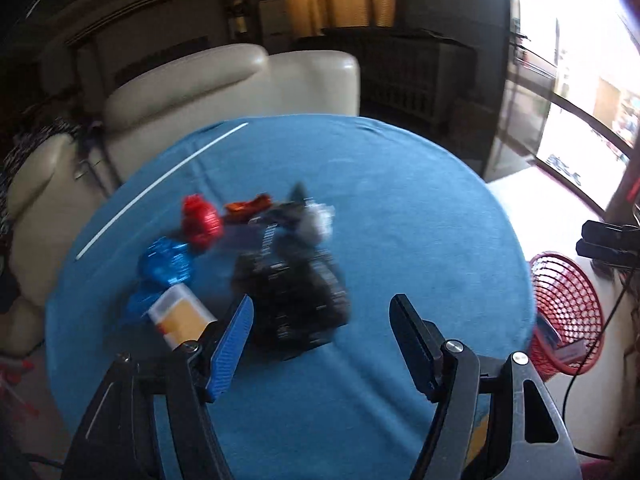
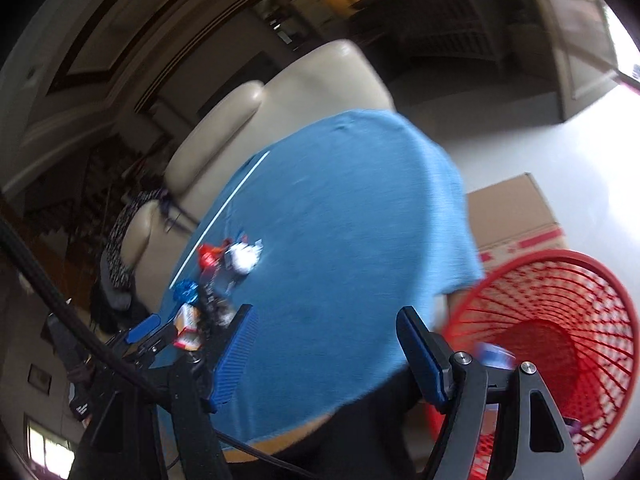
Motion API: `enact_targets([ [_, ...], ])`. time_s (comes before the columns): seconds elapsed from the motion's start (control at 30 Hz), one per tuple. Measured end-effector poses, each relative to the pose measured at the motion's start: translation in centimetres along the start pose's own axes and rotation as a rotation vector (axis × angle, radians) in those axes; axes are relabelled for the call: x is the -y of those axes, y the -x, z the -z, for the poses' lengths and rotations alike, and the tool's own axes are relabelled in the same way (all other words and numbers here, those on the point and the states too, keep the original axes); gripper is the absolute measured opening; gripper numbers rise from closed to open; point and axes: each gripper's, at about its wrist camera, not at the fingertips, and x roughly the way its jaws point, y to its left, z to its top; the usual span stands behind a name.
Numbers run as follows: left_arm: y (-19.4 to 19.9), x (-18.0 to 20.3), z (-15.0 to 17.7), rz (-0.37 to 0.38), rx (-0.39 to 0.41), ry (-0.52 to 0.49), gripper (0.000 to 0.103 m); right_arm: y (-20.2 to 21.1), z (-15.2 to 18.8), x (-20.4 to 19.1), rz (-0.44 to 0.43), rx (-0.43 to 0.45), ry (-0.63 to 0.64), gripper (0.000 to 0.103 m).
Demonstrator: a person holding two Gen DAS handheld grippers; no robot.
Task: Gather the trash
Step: 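Return both tools to the table and close the right tool on the black bag, then grasp the red-white medicine box with the left tool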
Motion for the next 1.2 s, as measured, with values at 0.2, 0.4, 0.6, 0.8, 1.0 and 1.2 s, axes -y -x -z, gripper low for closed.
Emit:
enact_targets([
  [0.2, 0.5, -7.0, 2.8, -0.090, -0.021, 0.127, 0.072, -4.5, -0.4, -5.4, -0.040, -0.074, 0.115, 0.075],
  [0.4, -0.2, -11.6, 5.5, -0.145, -0.064, 0.216, 0.072, -8.3, -0.9, -8.5, -0.075, -0.129, 0.130, 0.075],
  [0.6, -2.1, -14.1, 6.8, -0.111, -0.094, 0.300, 0.072, -13.6, 0.2, -12.9, -0.077, -0.229, 0.204, 0.076],
  [0.8, -1.9, -15.3, 6.3, -0.074, -0.093, 0.344, 0.073, -20.1, 1.3, -16.1, -0.074, -0.331, 0.257, 0.076],
  [1.0, -1.7, -16.5, 5.4, -0.043, -0.102, 0.402, 0.073, -26.2, 3.1, -18.6, -0.004, -0.417, 0.346, 0.063],
  [1.2, -2.9, -16.2, 3.4, -0.001, -0.134, 0.435, 0.073, -26.1, 4.6, -18.7, 0.000, -0.405, 0.420, 0.032],
])
